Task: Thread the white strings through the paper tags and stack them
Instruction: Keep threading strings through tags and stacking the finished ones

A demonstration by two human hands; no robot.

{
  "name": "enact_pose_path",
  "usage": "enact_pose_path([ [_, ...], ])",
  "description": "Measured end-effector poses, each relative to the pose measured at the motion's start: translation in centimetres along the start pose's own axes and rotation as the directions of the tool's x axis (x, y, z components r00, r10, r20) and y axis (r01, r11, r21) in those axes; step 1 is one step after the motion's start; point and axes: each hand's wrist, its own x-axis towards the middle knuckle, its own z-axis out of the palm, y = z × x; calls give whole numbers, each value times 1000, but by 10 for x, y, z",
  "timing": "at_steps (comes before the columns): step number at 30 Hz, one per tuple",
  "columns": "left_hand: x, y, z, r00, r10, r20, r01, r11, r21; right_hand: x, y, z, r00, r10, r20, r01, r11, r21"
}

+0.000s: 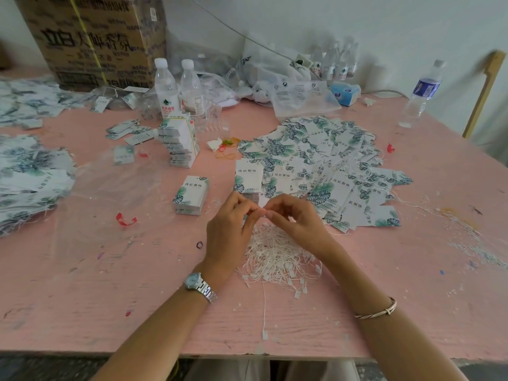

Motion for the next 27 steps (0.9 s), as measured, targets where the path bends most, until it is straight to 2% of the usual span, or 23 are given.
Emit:
enact_pose_path([
  [3, 1, 0, 1, 1000, -5, -21, 5, 1000, 10, 0, 2, 0, 1000, 23, -13, -23, 1000, 3],
  [6, 3, -1, 1, 993, -23, -116, 27, 999, 36, -1, 6, -1, 993, 100, -70, -95, 992, 78],
  [10, 9, -10, 1, 974, 37, -223, 13, 976, 219, 0, 6, -5, 979, 154, -137, -130, 977, 171],
  [16, 20, -23, -4, 988, 102, -117, -45, 911, 410, 0, 6, -5, 975, 158, -156, -133, 979, 157],
  [22, 25, -28, -11, 972, 193, -137, -110, 881, 460, 0, 8, -5, 975, 151, -162, -124, 978, 168],
  [27, 25, -30, -11, 964, 211, -162, -126, 900, 418, 0, 8, -5, 976, 142, -166, -117, 981, 152],
])
